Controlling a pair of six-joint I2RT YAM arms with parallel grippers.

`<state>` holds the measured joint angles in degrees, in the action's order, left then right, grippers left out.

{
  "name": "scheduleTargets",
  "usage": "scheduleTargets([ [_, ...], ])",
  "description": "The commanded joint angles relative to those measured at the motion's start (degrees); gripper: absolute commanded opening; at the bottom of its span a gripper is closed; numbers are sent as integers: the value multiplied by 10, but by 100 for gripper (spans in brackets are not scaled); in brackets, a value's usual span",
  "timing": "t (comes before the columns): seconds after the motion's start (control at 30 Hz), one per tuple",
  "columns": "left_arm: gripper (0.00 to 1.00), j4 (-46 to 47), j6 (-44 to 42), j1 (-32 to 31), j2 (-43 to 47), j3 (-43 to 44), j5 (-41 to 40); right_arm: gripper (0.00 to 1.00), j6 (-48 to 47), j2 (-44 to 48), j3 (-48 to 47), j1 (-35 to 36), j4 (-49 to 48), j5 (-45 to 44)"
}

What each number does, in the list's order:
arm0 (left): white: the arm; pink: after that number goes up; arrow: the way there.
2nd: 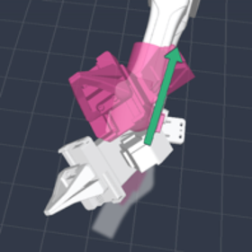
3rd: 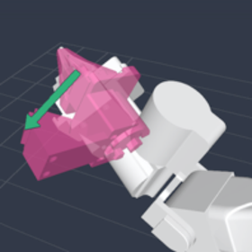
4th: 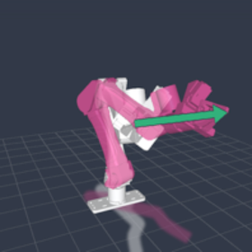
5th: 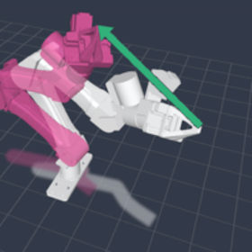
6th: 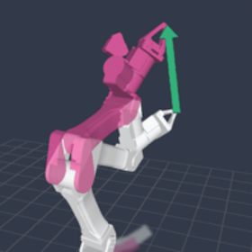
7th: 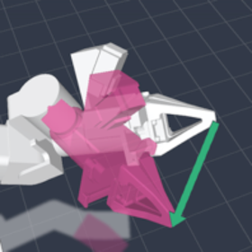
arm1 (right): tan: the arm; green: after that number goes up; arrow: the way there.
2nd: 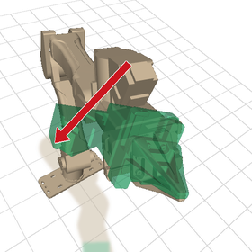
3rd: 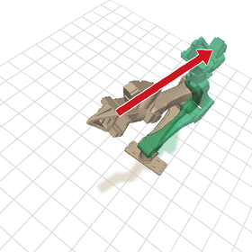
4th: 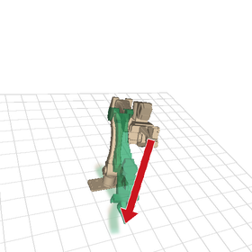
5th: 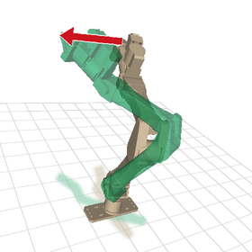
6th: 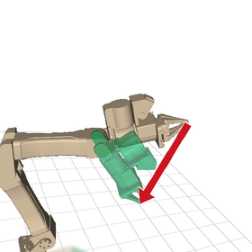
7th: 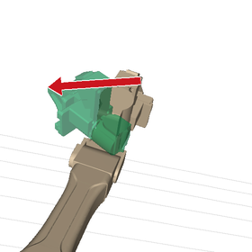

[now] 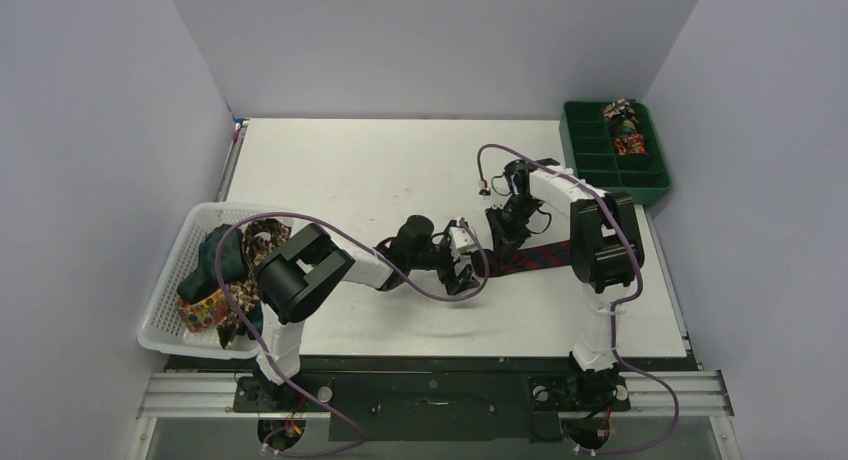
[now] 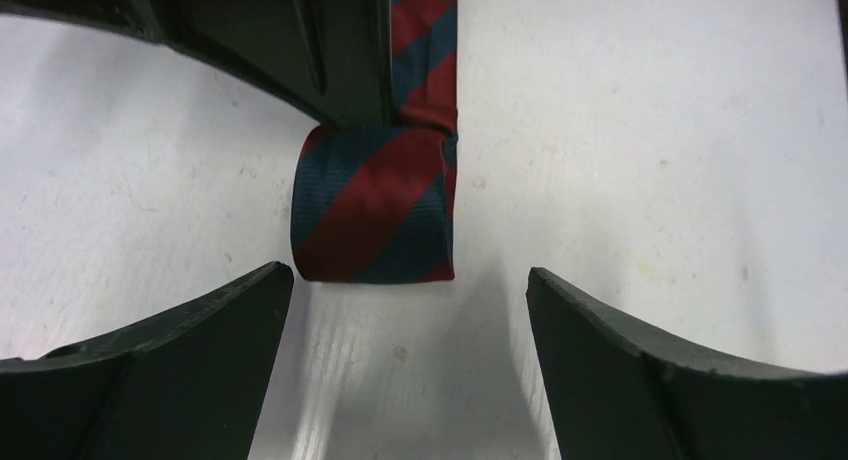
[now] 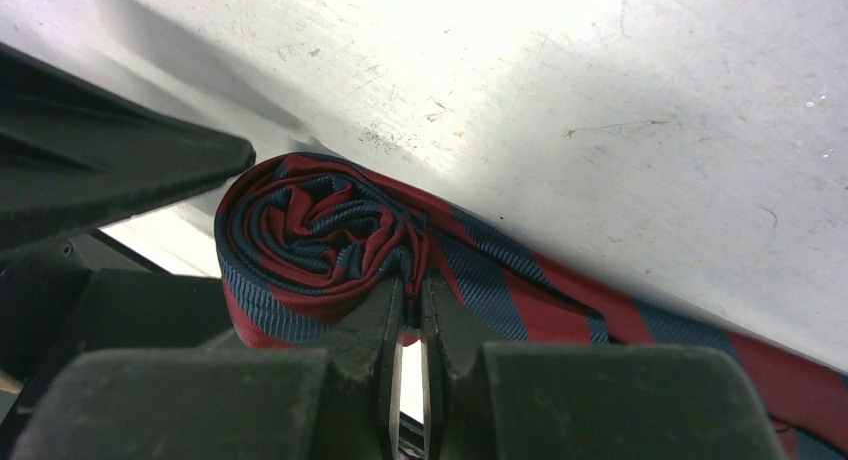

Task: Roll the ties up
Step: Roll the tie at the center of the board.

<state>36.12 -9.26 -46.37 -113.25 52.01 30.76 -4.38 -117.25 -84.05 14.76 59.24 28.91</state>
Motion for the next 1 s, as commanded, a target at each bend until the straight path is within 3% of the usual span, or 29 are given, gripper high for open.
scheduleTargets([
  [0.0,86,99,57,2,-17,19,33,0,-20,-40,11,7,-45,-116],
  [0.2,87,184,195,0,-82,62,-26,0,3,-43,33,7,-64,-118],
  [0.43,77,229,224,-18,-142,100,-51,0,36,-40,40,10,-104,-108],
  [0.67,53,209,168,-28,-161,81,-65,0,34,-34,45,15,-118,-70],
  [0.83,19,109,79,-29,-138,56,-78,1,8,-11,45,12,-88,3],
  [0.97,8,18,34,-22,-114,24,-72,22,-27,27,35,-26,-39,63],
])
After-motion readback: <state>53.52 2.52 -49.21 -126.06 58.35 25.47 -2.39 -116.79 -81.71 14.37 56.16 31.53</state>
